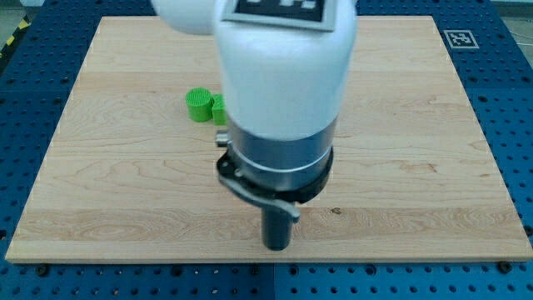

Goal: Separate the red star and yellow heart

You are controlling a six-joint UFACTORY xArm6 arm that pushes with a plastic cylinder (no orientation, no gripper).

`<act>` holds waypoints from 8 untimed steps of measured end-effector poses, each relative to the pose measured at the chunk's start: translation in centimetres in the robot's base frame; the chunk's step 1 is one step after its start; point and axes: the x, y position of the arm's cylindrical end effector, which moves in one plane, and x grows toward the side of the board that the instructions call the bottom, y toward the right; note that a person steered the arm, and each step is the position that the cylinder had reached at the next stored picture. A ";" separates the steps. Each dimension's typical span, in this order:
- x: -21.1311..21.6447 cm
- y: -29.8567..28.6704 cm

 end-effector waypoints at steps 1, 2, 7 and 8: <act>-2.7 0.3; -5.9 0.4; -13.4 -0.8; -13.4 -1.9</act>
